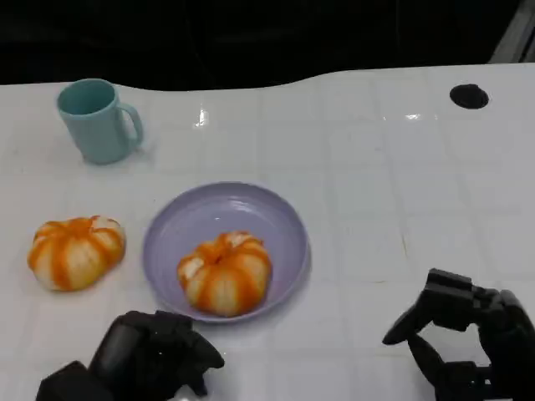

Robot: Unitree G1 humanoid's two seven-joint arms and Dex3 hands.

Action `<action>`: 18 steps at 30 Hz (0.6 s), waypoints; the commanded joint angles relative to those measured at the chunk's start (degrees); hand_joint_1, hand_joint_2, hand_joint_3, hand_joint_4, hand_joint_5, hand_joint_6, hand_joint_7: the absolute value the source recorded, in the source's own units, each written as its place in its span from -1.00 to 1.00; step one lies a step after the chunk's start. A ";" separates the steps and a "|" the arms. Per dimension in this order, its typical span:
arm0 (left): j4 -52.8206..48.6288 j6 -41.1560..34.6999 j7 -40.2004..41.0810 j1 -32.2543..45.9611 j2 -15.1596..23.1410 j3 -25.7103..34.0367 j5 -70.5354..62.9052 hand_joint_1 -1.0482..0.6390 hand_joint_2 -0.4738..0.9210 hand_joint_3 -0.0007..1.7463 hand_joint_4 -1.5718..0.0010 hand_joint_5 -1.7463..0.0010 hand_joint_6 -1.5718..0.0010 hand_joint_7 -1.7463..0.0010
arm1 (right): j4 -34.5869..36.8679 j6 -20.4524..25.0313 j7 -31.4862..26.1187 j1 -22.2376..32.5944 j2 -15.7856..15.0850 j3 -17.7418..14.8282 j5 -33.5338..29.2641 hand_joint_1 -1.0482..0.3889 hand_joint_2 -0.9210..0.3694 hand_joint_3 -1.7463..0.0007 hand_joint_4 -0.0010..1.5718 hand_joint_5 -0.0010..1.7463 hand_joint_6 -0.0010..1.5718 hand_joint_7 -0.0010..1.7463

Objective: Grasp the bread from the table and place it into the plate.

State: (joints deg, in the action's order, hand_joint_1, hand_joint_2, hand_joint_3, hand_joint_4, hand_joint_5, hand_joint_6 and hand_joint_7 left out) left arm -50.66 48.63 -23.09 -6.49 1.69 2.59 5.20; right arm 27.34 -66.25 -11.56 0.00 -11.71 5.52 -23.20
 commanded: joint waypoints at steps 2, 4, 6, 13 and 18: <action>-0.49 1.01 -0.13 0.22 1.15 0.41 0.21 -1.00 1.00 -0.81 -0.58 -0.27 -0.78 0.42 | 3.12 -1.94 -1.61 0.15 -0.01 -1.38 -0.72 0.25 -0.10 -0.60 -0.01 0.83 0.00 0.53; -0.53 1.08 0.02 0.27 1.32 0.41 0.04 -1.00 1.00 -0.81 -0.58 -0.28 -0.78 0.42 | 3.98 -2.32 -1.82 -0.19 0.01 -1.45 -0.87 0.25 -0.09 -0.59 -0.01 0.84 -0.01 0.54; -0.53 1.13 0.00 0.30 1.41 0.44 0.06 -1.00 1.00 -0.81 -0.58 -0.28 -0.78 0.42 | 4.81 -2.58 -2.12 -0.53 0.11 -1.52 -0.91 0.26 -0.07 -0.60 -0.03 0.85 -0.03 0.55; -0.81 1.31 -0.15 0.28 1.74 0.60 0.19 -1.00 1.00 -0.80 -0.57 -0.29 -0.77 0.42 | 6.50 -3.07 -2.84 -1.20 0.27 -1.55 -1.36 0.25 -0.07 -0.60 -0.02 0.84 -0.02 0.56; -1.10 1.11 0.24 0.29 1.98 0.60 -0.12 -1.00 1.00 -0.80 -0.57 -0.30 -0.78 0.41 | 7.24 -3.05 -4.09 -1.65 0.67 -1.57 -3.20 0.22 -0.09 -0.56 0.02 0.83 0.01 0.52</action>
